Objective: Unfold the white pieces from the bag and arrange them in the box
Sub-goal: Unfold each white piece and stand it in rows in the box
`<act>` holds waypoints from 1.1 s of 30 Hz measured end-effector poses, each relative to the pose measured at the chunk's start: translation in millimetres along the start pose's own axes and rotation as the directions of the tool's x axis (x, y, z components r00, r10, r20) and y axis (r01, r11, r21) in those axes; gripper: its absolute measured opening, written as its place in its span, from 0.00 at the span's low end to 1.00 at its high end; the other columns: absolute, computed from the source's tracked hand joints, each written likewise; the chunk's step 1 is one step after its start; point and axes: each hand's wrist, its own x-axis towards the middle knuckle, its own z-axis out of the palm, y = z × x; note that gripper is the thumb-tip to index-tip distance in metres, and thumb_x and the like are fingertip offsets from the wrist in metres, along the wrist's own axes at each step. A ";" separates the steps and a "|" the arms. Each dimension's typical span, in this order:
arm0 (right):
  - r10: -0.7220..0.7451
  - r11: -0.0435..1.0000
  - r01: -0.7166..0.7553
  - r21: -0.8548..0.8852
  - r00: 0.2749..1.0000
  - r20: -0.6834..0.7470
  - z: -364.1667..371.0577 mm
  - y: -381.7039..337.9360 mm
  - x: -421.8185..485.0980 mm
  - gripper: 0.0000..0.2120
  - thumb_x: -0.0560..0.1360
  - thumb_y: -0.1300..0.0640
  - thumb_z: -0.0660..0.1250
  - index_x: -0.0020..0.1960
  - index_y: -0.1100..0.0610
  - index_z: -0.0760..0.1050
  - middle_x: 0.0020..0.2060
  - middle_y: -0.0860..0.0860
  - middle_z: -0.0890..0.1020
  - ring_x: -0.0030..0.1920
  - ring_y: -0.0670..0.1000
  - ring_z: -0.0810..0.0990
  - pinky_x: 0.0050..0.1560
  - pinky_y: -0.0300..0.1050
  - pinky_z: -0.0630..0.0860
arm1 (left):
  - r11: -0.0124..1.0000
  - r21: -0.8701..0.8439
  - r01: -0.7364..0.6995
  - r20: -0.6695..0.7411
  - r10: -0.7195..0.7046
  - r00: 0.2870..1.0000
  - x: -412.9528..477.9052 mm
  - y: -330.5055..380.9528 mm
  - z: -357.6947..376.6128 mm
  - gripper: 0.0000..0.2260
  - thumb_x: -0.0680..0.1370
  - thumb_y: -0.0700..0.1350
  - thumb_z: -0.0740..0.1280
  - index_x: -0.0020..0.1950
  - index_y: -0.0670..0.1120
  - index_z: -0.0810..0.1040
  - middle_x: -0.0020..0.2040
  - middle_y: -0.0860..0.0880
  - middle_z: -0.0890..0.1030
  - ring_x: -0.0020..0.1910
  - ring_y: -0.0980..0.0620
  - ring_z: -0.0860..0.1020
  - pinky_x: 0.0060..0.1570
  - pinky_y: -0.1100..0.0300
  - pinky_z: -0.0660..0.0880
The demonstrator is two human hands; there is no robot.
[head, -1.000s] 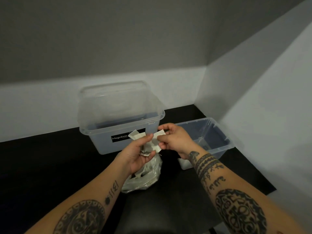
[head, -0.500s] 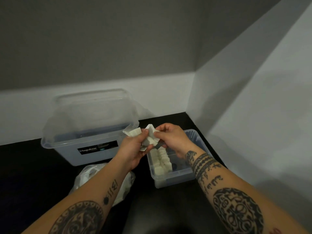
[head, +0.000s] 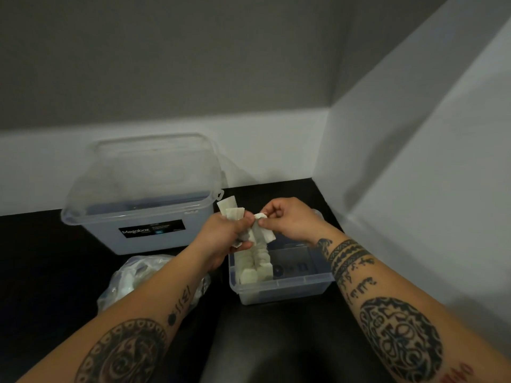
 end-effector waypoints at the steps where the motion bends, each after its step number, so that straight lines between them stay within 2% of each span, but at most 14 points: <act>1: -0.003 1.000 0.002 0.016 1.000 0.013 1.1 1.4 0.4 0.07 0.75 0.54 0.75 0.51 0.53 0.82 0.43 0.50 0.87 0.42 0.46 0.84 0.49 0.46 0.81 | 1.000 0.012 0.000 0.003 0.000 1.000 -0.1 -0.4 -1.0 0.02 0.80 0.42 0.71 0.49 0.46 0.83 0.45 0.46 0.84 0.45 0.50 0.83 0.39 0.59 0.81; 4: -0.003 1.000 0.002 0.030 1.000 0.023 3.0 3.3 2.7 0.06 0.76 0.54 0.74 0.52 0.52 0.82 0.44 0.49 0.87 0.46 0.48 0.85 0.52 0.46 0.82 | 1.000 0.004 0.001 -0.008 -0.001 1.000 2.2 -0.2 -2.4 0.02 0.80 0.42 0.71 0.49 0.46 0.83 0.47 0.46 0.84 0.47 0.49 0.83 0.38 0.60 0.80; 7: 0.067 0.997 -0.068 0.034 0.997 0.035 0.6 8.6 0.7 0.05 0.77 0.56 0.73 0.52 0.53 0.81 0.43 0.49 0.86 0.42 0.45 0.84 0.43 0.40 0.81 | 0.993 -0.121 -0.006 -0.090 -0.005 0.996 9.9 -1.6 -5.1 0.06 0.80 0.43 0.72 0.54 0.42 0.82 0.51 0.43 0.84 0.50 0.46 0.84 0.38 0.59 0.81; 9: 0.155 0.988 -0.157 0.005 0.983 0.102 1.0 17.1 -3.1 0.05 0.77 0.59 0.73 0.52 0.54 0.80 0.43 0.52 0.86 0.40 0.46 0.83 0.42 0.40 0.81 | 0.982 -0.189 -0.011 -0.140 -0.016 0.990 15.4 -5.0 -6.1 0.08 0.79 0.43 0.73 0.56 0.41 0.81 0.54 0.41 0.84 0.54 0.42 0.84 0.39 0.57 0.81; 13: 0.327 0.937 -0.285 -0.199 0.918 0.223 14.1 36.2 -6.7 0.08 0.76 0.61 0.73 0.54 0.56 0.80 0.47 0.54 0.86 0.43 0.49 0.86 0.48 0.44 0.84 | 0.980 -0.195 -0.043 -0.168 0.010 0.986 22.3 -12.1 -0.8 0.07 0.79 0.43 0.73 0.54 0.41 0.81 0.55 0.39 0.83 0.55 0.40 0.84 0.39 0.57 0.81; 17: 0.395 0.898 -0.322 -0.300 0.889 0.231 30.8 48.4 -2.1 0.07 0.76 0.60 0.73 0.53 0.55 0.79 0.49 0.52 0.83 0.48 0.50 0.85 0.52 0.47 0.84 | 0.990 -0.123 -0.067 -0.213 0.040 0.976 24.5 -13.4 7.1 0.09 0.80 0.42 0.72 0.57 0.38 0.81 0.54 0.40 0.83 0.53 0.42 0.84 0.38 0.57 0.83; 20: 0.425 0.870 -0.338 -0.360 0.883 0.200 38.0 54.2 2.1 0.06 0.76 0.57 0.74 0.51 0.53 0.78 0.47 0.50 0.83 0.47 0.49 0.84 0.50 0.43 0.83 | 0.992 -0.108 -0.071 -0.250 0.042 0.967 27.1 -18.1 7.8 0.10 0.79 0.43 0.73 0.58 0.40 0.81 0.56 0.40 0.82 0.55 0.42 0.83 0.41 0.56 0.83; 24: 0.426 0.802 -0.263 -0.536 0.881 0.205 41.2 54.5 4.9 0.13 0.78 0.53 0.71 0.60 0.58 0.79 0.54 0.54 0.84 0.55 0.53 0.83 0.61 0.50 0.80 | 0.993 -0.097 -0.065 -0.265 0.037 0.964 29.0 -22.6 6.5 0.11 0.79 0.44 0.73 0.60 0.41 0.80 0.57 0.41 0.82 0.56 0.43 0.83 0.41 0.56 0.83; 25: 0.436 0.801 -0.272 -0.534 0.876 0.207 41.6 54.3 5.8 0.13 0.78 0.53 0.71 0.59 0.58 0.79 0.53 0.54 0.84 0.54 0.53 0.84 0.58 0.49 0.81 | 0.993 -0.100 -0.064 -0.264 0.035 0.964 29.2 -22.8 6.4 0.12 0.79 0.44 0.73 0.60 0.42 0.80 0.57 0.41 0.82 0.56 0.42 0.83 0.42 0.56 0.83; 28: 0.475 0.820 -0.346 -0.455 0.855 0.206 43.9 54.4 8.3 0.08 0.76 0.54 0.73 0.53 0.55 0.79 0.46 0.52 0.85 0.40 0.48 0.83 0.42 0.39 0.82 | 0.992 -0.104 -0.064 -0.268 0.034 0.963 27.3 -22.4 7.4 0.12 0.79 0.45 0.73 0.60 0.41 0.80 0.57 0.41 0.82 0.56 0.42 0.83 0.42 0.55 0.83; 29: 0.482 0.825 -0.362 -0.434 0.852 0.206 45.1 54.8 9.5 0.08 0.76 0.55 0.74 0.52 0.54 0.79 0.45 0.52 0.85 0.39 0.48 0.83 0.41 0.39 0.82 | 0.993 -0.103 -0.066 -0.270 0.036 0.962 26.8 -22.4 7.7 0.12 0.79 0.45 0.73 0.60 0.42 0.80 0.57 0.41 0.82 0.56 0.43 0.83 0.43 0.55 0.83; 33: 0.506 0.828 -0.405 -0.388 0.838 0.205 49.5 56.2 12.0 0.10 0.74 0.57 0.76 0.53 0.56 0.80 0.47 0.54 0.86 0.40 0.49 0.84 0.50 0.44 0.84 | 0.991 -0.111 -0.075 -0.267 0.043 0.963 23.8 -22.3 8.1 0.10 0.80 0.44 0.72 0.58 0.42 0.80 0.57 0.41 0.81 0.56 0.43 0.82 0.43 0.55 0.84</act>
